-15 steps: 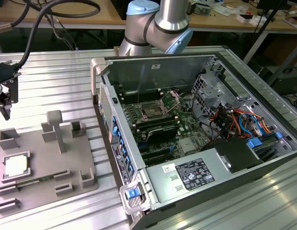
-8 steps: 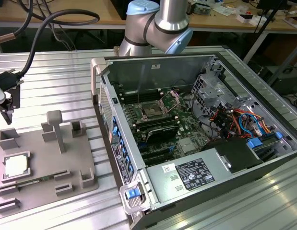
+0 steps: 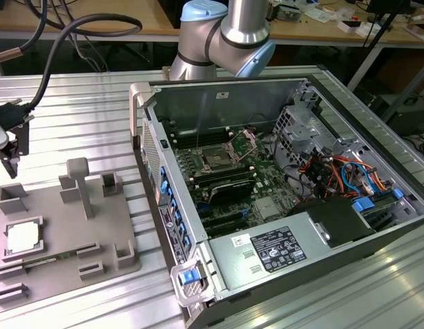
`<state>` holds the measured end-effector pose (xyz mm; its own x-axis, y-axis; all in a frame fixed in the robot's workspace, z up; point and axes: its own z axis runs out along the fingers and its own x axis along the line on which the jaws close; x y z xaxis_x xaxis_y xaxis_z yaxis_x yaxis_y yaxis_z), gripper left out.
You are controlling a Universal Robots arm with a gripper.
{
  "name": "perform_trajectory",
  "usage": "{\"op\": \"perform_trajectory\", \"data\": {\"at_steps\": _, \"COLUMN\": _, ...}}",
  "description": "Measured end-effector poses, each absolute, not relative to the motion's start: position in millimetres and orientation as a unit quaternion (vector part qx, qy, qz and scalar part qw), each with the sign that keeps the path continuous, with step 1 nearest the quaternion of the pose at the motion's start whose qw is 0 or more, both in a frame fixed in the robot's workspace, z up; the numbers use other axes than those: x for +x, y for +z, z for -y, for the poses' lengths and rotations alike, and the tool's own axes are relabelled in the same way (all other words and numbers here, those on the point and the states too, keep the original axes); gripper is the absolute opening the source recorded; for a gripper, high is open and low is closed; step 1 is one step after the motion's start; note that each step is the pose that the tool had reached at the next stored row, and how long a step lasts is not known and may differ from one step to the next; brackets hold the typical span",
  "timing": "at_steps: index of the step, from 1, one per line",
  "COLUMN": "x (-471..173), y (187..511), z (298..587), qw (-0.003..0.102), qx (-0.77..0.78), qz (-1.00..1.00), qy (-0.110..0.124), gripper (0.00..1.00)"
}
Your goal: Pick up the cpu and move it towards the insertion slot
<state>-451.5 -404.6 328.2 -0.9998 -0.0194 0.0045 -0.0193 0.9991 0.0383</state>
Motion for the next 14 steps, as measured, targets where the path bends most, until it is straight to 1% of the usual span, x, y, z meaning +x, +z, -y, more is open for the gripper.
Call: {"op": "perform_trajectory", "data": {"at_steps": 14, "x": -451.5, "y": 318.5, "z": 404.6, "qw": 0.003, "qx": 0.01, "qz": 1.0, "qy": -0.019, "gripper": 0.6}}
